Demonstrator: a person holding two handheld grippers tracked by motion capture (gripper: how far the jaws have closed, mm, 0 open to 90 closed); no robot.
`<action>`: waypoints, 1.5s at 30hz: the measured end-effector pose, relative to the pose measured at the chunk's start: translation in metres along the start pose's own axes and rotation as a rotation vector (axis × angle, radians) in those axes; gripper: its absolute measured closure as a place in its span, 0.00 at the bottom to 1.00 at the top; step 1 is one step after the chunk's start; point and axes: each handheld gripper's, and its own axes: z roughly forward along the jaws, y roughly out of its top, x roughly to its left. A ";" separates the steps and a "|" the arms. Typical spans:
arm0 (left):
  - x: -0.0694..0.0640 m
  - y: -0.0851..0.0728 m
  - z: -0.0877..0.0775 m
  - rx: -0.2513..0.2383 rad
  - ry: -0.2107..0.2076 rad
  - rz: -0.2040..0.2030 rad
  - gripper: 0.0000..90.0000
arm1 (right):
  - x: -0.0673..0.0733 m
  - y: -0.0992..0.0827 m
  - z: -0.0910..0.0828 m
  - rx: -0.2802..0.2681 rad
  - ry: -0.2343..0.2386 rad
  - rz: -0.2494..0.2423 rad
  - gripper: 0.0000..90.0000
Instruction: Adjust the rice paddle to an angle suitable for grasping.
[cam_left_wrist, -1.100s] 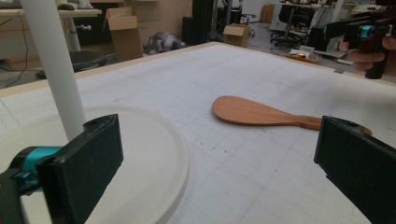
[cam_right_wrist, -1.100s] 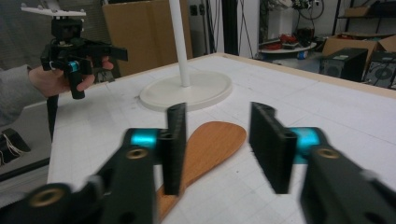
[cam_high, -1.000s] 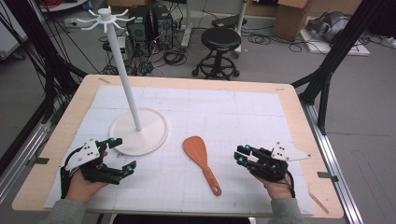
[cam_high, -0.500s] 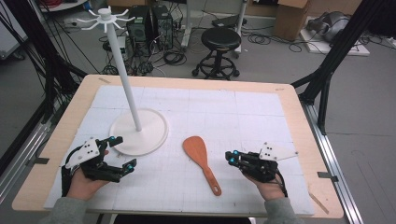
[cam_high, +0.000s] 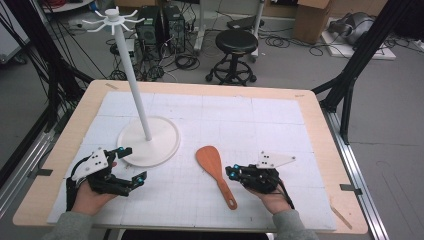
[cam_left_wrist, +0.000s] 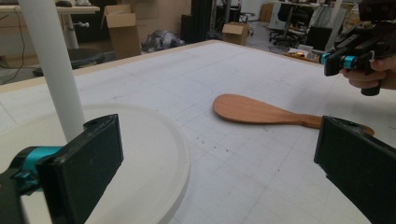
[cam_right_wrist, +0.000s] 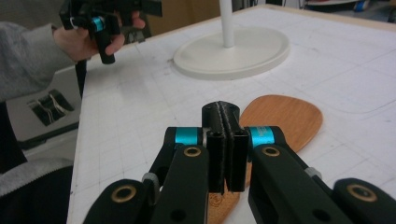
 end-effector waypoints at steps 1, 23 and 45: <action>0.000 0.000 0.000 0.005 -0.002 0.000 0.02 | 0.000 0.000 0.003 0.006 0.003 -0.009 0.99; 0.000 -0.001 -0.002 0.018 0.000 -0.003 0.02 | 0.014 -0.006 0.052 0.204 -0.018 -0.096 0.99; 0.000 -0.001 -0.002 0.026 0.002 -0.001 0.02 | 0.015 -0.008 0.070 0.358 -0.070 -0.090 0.99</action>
